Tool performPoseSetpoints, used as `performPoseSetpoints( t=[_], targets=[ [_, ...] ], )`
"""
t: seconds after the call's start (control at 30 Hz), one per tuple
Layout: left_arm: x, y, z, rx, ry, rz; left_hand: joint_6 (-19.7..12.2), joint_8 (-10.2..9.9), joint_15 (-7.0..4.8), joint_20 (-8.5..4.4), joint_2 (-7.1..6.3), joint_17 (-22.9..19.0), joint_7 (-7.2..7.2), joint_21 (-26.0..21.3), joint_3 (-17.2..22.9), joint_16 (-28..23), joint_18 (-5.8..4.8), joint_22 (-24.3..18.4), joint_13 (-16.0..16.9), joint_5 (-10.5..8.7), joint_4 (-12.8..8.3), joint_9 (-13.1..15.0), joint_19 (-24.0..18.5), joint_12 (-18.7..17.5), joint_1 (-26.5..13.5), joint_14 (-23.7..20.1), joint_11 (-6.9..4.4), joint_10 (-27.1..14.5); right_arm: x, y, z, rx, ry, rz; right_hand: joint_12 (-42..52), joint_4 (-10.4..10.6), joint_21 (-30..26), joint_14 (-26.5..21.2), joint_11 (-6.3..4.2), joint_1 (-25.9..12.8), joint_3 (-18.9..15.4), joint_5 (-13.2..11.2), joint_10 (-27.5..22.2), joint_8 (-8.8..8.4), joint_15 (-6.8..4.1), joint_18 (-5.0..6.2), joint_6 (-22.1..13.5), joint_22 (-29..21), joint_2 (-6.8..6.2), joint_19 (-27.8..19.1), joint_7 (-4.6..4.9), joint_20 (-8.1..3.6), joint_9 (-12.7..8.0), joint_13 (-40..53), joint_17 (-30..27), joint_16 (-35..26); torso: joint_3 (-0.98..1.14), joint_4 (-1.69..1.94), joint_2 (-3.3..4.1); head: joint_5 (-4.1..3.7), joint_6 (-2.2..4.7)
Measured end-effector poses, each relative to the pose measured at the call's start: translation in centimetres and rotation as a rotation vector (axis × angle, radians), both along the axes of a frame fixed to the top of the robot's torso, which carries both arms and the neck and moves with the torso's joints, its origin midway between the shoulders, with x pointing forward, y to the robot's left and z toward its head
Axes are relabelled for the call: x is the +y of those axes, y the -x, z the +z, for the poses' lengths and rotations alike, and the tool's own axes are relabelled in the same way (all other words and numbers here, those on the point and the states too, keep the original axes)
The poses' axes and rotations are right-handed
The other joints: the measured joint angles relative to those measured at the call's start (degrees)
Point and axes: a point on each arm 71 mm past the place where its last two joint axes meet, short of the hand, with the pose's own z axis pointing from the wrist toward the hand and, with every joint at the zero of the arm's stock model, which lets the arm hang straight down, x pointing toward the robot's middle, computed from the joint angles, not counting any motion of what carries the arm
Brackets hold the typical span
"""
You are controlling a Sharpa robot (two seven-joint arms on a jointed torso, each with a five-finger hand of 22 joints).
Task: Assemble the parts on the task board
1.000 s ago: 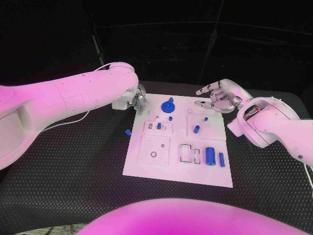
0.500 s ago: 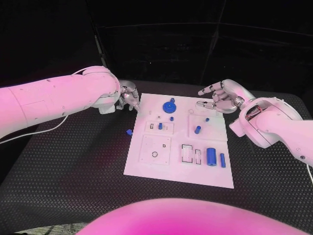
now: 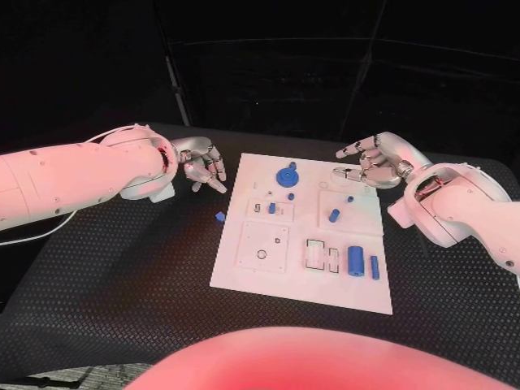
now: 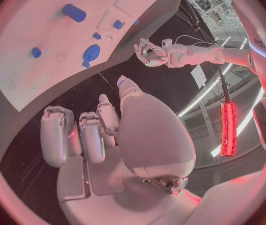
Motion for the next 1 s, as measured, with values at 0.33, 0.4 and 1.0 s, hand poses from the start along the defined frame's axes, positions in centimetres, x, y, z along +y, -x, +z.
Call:
performPoseSetpoints(
  t=[0.33, 0.4, 1.0],
  targets=[
    [0.8, 1.5, -0.9, -0.118, -0.049, -0.130, 2.8, -2.0, -0.22, 0.00, 0.90, -3.9, -0.63, -1.9, -1.6, -3.8, 0.69, -1.6, -2.5, 0.00, -1.1, -2.0, 0.0, -1.5, 4.0, -2.2, -0.23, -0.2, -0.1, 0.0, -0.2, 0.004, 0.004, 0.001, 0.0, 0.0, 0.0, 0.0, 0.00, 0.0, 0.0, 0.0, 0.0, 0.00, 0.00, 0.00, 0.0, 0.0, 0.00, 0.0, 0.00, 0.00, 0.0, 0.0, 0.0, 0.0, 0.10, -0.09, 0.04, 0.68, -0.03],
    [0.5, 1.9, -1.4, -0.132, -0.068, -0.166, 2.8, -2.4, -0.27, 0.00, 0.90, -4.6, -0.63, -2.0, -2.0, -4.5, 0.69, -1.8, -2.7, 0.00, -1.1, -2.3, 0.0, -1.9, 4.0, -2.6, -0.41, -0.4, -0.1, 0.0, -0.2, 0.005, 0.004, 0.001, 0.0, 0.0, 0.0, 0.0, 0.00, 0.0, 0.0, 0.0, 0.0, 0.00, 0.00, 0.00, 0.0, 0.0, 0.00, 0.0, 0.00, 0.00, 0.0, 0.0, 0.0, 0.0, 0.13, -0.15, 0.05, 0.76, -0.03],
    [-0.7, 3.1, -3.6, -0.178, -0.187, -0.318, 5.2, -4.9, -0.60, -0.03, 1.72, -2.5, -0.93, -2.6, -4.5, -2.6, 0.69, -2.2, -2.5, 0.00, -1.2, -4.2, 0.0, 0.5, 5.8, -2.2, -1.13, 0.8, -0.3, 0.1, -0.3, 0.006, 0.007, 0.001, 0.0, 0.0, 0.0, 0.0, 0.00, 0.0, 0.0, 0.0, 0.0, 0.00, 0.00, 0.00, 0.0, 0.0, 0.00, 0.0, 0.00, 0.00, 0.0, 0.0, 0.0, 0.0, 0.23, -0.15, 0.10, 1.01, -0.05]
  ],
)
